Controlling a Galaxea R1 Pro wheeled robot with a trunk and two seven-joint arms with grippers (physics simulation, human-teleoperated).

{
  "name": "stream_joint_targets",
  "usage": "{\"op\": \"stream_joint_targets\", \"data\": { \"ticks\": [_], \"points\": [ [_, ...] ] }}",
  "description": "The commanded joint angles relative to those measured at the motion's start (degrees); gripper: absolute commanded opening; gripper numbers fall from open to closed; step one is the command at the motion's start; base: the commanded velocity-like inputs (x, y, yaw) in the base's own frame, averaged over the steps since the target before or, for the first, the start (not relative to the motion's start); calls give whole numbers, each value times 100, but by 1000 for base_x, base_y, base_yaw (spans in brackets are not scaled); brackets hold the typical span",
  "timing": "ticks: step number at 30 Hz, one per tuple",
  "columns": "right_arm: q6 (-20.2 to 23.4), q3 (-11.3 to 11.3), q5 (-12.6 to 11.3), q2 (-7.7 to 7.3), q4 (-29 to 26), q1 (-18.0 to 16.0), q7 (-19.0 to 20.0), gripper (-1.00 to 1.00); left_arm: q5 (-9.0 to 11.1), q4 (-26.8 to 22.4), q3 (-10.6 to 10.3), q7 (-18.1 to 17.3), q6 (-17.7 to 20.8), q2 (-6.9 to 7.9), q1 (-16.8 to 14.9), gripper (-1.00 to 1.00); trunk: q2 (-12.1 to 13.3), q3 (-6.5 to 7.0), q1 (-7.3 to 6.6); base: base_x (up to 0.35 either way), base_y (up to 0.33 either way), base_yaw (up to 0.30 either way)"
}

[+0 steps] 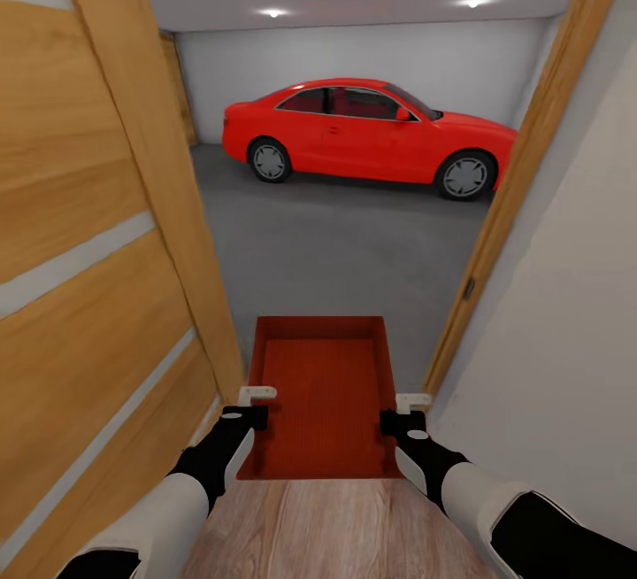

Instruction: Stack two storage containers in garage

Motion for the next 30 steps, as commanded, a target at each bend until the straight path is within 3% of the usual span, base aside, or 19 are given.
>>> {"op": "stream_joint_targets", "data": {
  "ticks": [1, 10, 30],
  "points": [
    [-29, -59, 33, -6, -10, -11, -34, -100, 64, 313, -76, 46, 48, 6, 1, -100, -12, -10, 3, 0, 0, -269],
    [-35, -59, 35, -10, -10, -11, -34, -100, 65, 313, -76, 46, 49, 6, 1, -100, -12, -10, 3, 7, 34, -198],
    [-36, -59, 31, -15, -5, -11, -34, -100, 64, 313, -76, 46, 49, 6, 1, -100, -12, -10, 3, 106, 290, -6]
  ]
}}
